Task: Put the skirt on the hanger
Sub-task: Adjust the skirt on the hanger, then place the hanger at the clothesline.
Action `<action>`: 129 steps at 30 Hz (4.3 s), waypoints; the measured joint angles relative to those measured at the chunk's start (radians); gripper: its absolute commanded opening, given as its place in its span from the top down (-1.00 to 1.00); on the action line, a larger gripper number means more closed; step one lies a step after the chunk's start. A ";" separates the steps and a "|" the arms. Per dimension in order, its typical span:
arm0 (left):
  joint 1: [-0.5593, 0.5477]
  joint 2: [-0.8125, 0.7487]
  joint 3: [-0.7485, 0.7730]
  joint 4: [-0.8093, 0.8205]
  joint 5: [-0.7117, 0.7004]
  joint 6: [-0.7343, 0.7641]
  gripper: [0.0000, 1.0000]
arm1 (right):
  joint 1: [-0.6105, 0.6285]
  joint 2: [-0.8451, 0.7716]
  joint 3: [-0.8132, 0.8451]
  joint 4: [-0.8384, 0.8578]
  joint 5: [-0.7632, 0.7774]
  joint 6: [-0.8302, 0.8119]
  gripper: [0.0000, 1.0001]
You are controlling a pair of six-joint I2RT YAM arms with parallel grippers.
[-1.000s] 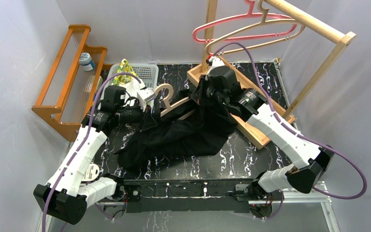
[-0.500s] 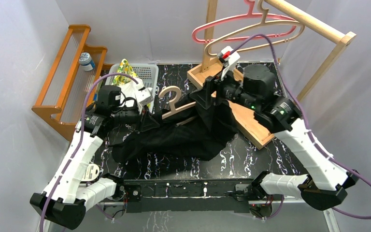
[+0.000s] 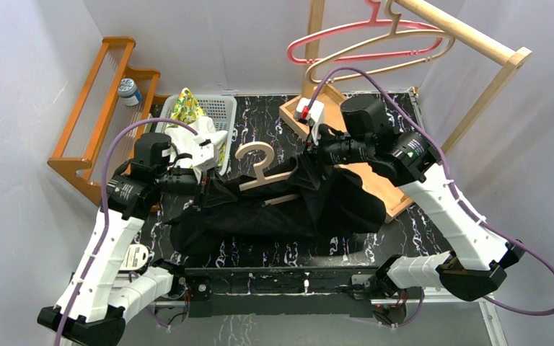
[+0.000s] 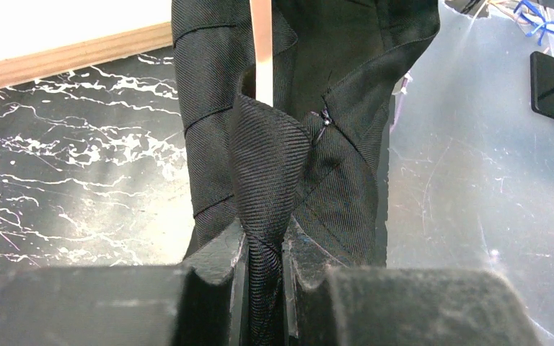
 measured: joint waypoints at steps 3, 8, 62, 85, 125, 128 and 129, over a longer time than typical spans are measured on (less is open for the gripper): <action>0.000 0.010 0.003 -0.035 0.002 0.029 1.00 | 0.000 0.006 -0.003 -0.082 -0.048 -0.027 -0.25; 0.000 0.029 0.016 -0.077 0.006 0.069 1.00 | -0.001 0.003 -0.039 -0.126 -0.127 -0.046 -0.09; -0.001 -0.015 -0.183 0.415 -0.705 -0.517 -0.97 | 0.031 -0.257 -0.289 -0.171 0.560 0.335 1.00; -0.001 0.133 -0.189 0.414 -0.852 -0.707 -0.97 | 0.031 -0.139 -0.124 -0.341 1.110 0.774 1.00; -0.001 0.147 -0.189 0.389 -0.807 -0.739 -0.97 | -0.134 -0.049 -0.067 0.393 1.662 0.106 1.00; -0.001 0.149 -0.189 0.388 -0.806 -0.736 -0.97 | -0.134 -0.050 -0.067 0.487 1.672 0.019 1.00; -0.001 0.149 -0.189 0.388 -0.806 -0.736 -0.97 | -0.134 -0.050 -0.067 0.517 1.675 -0.008 1.00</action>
